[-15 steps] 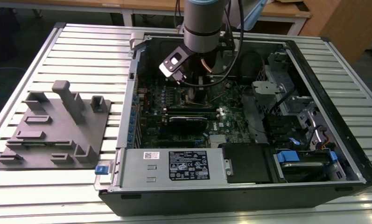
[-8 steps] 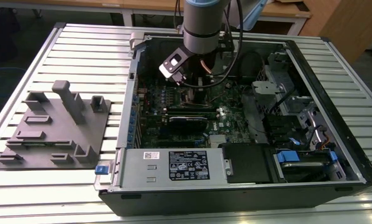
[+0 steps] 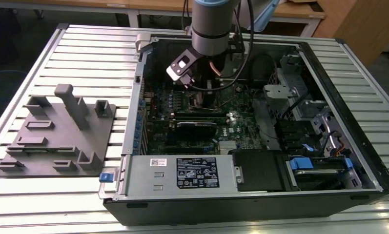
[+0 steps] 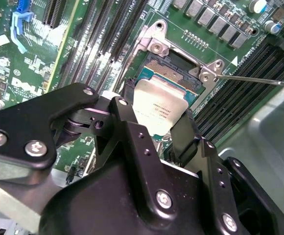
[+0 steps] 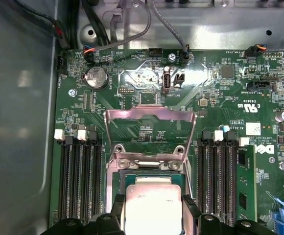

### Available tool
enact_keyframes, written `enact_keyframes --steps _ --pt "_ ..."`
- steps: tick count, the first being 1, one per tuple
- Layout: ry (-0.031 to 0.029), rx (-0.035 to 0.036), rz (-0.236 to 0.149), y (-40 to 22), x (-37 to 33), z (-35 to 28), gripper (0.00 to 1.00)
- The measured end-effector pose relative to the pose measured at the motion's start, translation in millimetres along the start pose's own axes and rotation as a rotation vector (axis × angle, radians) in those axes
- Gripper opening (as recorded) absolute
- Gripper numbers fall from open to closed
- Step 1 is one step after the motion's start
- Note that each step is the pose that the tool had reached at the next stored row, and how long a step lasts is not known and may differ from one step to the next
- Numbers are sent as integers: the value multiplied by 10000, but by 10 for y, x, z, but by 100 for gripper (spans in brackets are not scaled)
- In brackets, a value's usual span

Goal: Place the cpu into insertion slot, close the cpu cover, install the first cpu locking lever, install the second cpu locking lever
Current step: 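Place the cpu into insertion slot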

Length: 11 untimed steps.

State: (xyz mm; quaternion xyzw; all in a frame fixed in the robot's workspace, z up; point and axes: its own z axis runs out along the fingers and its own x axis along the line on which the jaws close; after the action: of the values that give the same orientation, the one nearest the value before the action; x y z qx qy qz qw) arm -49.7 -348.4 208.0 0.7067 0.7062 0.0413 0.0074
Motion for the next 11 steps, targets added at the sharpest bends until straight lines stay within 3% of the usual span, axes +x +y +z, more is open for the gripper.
enact_keyframes --steps 11 --pt "0 0 0 -13 31 62 54"
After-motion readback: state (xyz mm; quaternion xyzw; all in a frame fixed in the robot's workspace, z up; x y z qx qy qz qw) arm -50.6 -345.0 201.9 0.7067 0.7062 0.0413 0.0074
